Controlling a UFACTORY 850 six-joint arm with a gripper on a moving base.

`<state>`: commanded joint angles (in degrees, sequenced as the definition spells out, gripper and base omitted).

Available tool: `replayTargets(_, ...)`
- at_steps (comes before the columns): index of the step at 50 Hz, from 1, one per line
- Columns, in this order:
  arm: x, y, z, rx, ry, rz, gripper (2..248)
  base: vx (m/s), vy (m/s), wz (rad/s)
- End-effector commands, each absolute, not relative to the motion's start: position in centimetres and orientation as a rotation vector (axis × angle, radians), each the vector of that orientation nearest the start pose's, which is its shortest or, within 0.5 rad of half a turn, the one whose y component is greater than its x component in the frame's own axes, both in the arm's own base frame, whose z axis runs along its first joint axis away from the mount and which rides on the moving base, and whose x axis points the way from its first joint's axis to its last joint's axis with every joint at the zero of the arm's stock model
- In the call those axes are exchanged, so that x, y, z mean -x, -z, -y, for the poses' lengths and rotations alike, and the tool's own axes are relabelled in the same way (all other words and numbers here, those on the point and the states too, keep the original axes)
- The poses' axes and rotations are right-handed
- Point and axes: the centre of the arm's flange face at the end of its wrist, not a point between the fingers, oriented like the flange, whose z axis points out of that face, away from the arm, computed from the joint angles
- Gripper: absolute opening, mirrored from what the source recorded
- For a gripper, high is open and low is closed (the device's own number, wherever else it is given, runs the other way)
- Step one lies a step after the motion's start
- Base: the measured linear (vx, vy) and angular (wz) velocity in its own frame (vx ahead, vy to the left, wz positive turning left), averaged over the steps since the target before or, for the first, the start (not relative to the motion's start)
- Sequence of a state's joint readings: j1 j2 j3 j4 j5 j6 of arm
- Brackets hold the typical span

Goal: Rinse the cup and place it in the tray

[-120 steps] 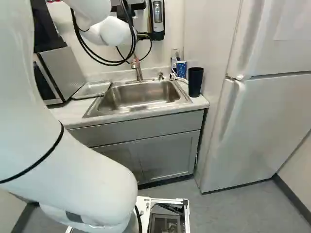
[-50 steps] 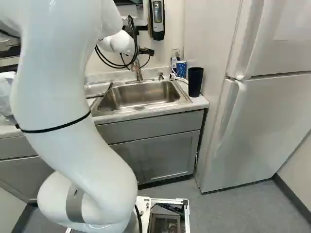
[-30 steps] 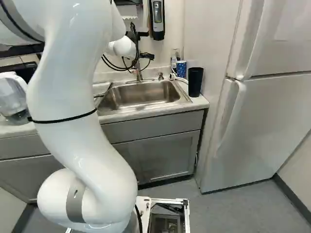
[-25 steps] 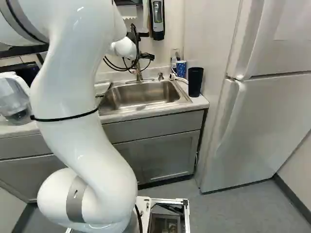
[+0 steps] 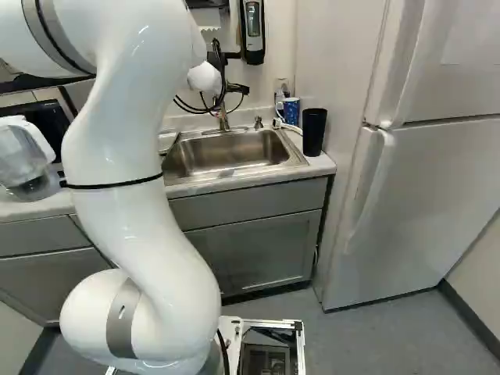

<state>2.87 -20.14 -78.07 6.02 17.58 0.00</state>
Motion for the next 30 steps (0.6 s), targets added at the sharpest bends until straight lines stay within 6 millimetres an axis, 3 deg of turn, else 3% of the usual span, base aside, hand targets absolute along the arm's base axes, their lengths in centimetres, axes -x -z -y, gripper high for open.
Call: replayTargets(30,-66.19,-61.09,-2.57,2.409,1.917,-0.100,247,0.000,0.000,0.000)
